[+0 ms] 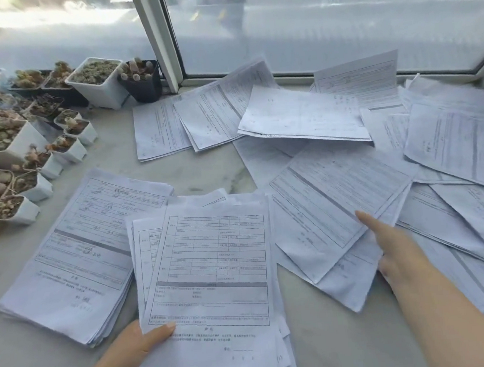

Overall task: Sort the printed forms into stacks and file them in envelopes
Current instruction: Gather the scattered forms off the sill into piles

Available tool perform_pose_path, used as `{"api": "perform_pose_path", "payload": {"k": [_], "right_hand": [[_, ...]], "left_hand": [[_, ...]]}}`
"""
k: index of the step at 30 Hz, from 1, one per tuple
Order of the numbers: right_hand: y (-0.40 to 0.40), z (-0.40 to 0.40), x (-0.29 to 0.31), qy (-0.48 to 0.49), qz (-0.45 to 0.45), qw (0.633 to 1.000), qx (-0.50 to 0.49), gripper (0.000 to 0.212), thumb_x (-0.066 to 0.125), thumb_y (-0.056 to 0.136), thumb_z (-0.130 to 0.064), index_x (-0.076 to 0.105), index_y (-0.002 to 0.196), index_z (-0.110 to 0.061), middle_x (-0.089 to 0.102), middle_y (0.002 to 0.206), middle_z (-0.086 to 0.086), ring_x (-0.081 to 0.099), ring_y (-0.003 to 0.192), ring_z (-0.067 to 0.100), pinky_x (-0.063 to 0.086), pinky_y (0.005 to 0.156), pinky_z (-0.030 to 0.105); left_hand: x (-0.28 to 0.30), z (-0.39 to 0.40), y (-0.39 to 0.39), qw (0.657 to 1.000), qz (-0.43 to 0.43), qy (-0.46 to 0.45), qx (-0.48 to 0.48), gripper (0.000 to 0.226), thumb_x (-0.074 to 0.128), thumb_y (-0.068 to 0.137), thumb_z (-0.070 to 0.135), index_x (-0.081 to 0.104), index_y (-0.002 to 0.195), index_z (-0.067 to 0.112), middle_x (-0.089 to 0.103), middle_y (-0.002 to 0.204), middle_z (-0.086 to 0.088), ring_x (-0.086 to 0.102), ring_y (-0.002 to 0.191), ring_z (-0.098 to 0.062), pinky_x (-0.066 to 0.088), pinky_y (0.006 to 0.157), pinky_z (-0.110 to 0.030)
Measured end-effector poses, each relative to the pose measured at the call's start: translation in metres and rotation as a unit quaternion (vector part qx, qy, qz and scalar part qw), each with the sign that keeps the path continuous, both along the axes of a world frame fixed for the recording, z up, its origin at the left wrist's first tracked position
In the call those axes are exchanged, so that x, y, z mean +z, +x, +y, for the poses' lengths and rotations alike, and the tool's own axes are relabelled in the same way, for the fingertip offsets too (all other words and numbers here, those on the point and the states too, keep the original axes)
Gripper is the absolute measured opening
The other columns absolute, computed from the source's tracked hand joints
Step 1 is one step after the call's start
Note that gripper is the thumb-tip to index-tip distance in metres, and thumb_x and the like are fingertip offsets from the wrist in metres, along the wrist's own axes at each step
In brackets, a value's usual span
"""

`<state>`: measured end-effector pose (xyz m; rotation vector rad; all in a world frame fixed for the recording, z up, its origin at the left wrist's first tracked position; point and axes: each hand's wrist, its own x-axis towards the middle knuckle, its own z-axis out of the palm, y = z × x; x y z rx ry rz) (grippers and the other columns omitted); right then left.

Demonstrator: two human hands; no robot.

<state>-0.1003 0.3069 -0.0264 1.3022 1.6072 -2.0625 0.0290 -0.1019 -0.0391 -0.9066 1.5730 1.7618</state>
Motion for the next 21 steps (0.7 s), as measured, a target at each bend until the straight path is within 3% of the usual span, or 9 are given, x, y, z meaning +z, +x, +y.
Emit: {"api": "perform_pose_path", "payload": {"k": [3,6,8,11,16,19,21], "right_hand": [[-0.009,-0.008,-0.006,0.053,-0.023,0.998,0.001,0.036,0.072,0.082,-0.004,0.064,0.117,-0.002,0.068,0.106,0.017,0.066,0.094,0.034,0.053,0.084,0.049],[0.004,0.031,0.000,0.132,-0.031,0.990,0.036,0.034,0.068,0.084,-0.003,0.061,0.116,0.006,0.066,0.092,0.017,0.063,0.081,0.031,0.050,0.083,0.046],[0.035,0.082,0.007,0.097,-0.024,0.993,0.063,0.037,0.065,0.084,-0.003,0.061,0.119,0.007,0.068,0.101,0.023,0.067,0.081,0.036,0.052,0.085,0.050],[0.073,0.123,0.016,0.023,-0.046,0.989,0.136,0.047,0.064,0.074,-0.006,0.062,0.120,0.003,0.069,0.110,0.023,0.071,0.089,0.038,0.060,0.065,0.041],[0.061,0.043,0.018,0.015,-0.040,0.959,0.279,0.032,0.067,0.075,-0.001,0.069,0.107,0.003,0.073,0.101,0.021,0.072,0.086,0.034,0.059,0.065,0.034],[0.044,-0.031,0.009,0.055,0.013,0.951,0.303,0.025,0.064,0.081,0.009,0.069,0.102,-0.003,0.074,0.094,0.013,0.071,0.080,0.026,0.057,0.072,0.032],[0.039,-0.064,0.000,0.118,0.047,0.943,0.308,0.030,0.066,0.081,0.005,0.064,0.104,-0.013,0.071,0.091,0.000,0.067,0.080,0.015,0.054,0.068,0.022]], "left_hand": [[0.005,0.005,0.000,1.000,-0.009,0.009,-0.005,0.035,0.062,0.083,0.000,0.062,0.118,0.000,0.068,0.110,-0.022,0.064,0.104,-0.041,0.043,0.100,-0.054],[0.008,0.008,-0.007,1.000,0.001,-0.008,-0.008,0.032,0.060,0.086,-0.001,0.062,0.117,0.000,0.069,0.109,-0.022,0.065,0.101,-0.040,0.046,0.097,-0.053],[0.010,0.007,-0.014,1.000,0.000,-0.017,-0.016,0.030,0.059,0.086,-0.001,0.062,0.116,-0.001,0.069,0.107,-0.021,0.066,0.100,-0.040,0.047,0.095,-0.053],[0.010,0.008,-0.028,0.999,-0.005,-0.030,-0.038,0.026,0.061,0.087,0.001,0.064,0.113,0.002,0.072,0.102,-0.017,0.069,0.094,-0.035,0.052,0.086,-0.047],[0.011,0.043,-0.050,0.995,0.027,-0.041,-0.084,0.044,0.076,0.073,0.008,0.064,0.115,0.005,0.074,0.100,-0.009,0.070,0.092,-0.027,0.057,0.076,-0.036],[0.012,0.070,-0.062,0.998,0.035,0.000,-0.059,0.044,0.070,0.080,0.041,0.069,0.114,0.013,0.073,0.106,-0.006,0.069,0.098,-0.022,0.053,0.086,-0.038],[0.018,0.081,-0.068,0.999,0.024,0.035,-0.018,0.050,0.057,0.077,0.067,0.074,0.104,0.028,0.074,0.103,-0.001,0.070,0.095,-0.017,0.056,0.077,-0.033]]}}
